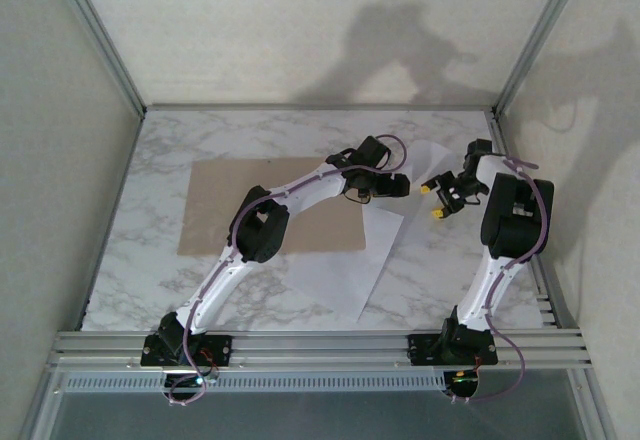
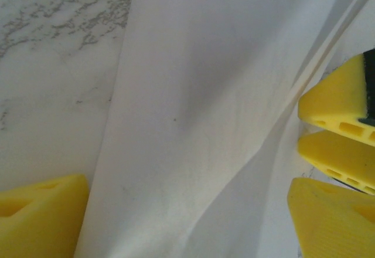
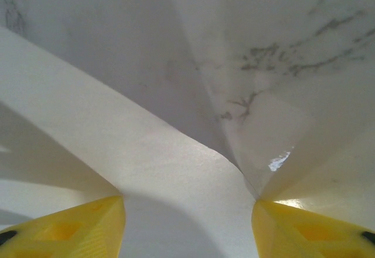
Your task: Put the files into the folder
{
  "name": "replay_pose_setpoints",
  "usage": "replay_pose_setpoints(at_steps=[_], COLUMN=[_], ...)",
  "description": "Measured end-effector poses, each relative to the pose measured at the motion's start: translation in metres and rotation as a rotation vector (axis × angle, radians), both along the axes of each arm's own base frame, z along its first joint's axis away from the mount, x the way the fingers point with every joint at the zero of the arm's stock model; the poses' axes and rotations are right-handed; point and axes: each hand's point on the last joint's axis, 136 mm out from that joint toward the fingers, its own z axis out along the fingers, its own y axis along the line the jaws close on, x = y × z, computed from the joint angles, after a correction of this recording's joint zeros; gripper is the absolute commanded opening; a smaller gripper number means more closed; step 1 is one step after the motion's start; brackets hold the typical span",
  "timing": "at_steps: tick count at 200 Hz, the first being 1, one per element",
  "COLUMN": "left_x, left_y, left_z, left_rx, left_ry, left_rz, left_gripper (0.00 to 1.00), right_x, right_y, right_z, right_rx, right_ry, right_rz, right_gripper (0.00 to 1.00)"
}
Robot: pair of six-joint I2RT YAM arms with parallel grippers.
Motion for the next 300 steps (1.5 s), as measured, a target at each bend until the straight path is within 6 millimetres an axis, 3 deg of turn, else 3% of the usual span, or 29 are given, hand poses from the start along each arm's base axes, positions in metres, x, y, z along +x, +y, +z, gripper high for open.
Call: replay_pose_setpoints(at_steps=[91,207,265,300], left_x=[0.009,0.015,0.016,0.011], left_y=[0.001,0.001,0.004,0.003], left_z=[0.007,0.008,0.001,-0.008], left_rx=[-0.056,-0.069,-0.012,0.04], left_ry=[0.028,0.024,-0.006,-0.025], left_rz=[0.034,0.056,0.097,0.117], left_gripper=[0.76,0.78,0.72,0.71], right_x=[0.043,0.039,0.034,0.028], right_y=[-0.005,-0.01,-0.027,-0.052], right_z=[0.011,0.01,0.039,0.048], right_rx=[-0.028,-0.08,-0.193,-0.253], right_ry=[-0.169,-0.169,-0.204,-0.224], right_rz=[0.01,0.07,0.161,0.175], right_gripper=[0.59,0.59,0.62,0.63])
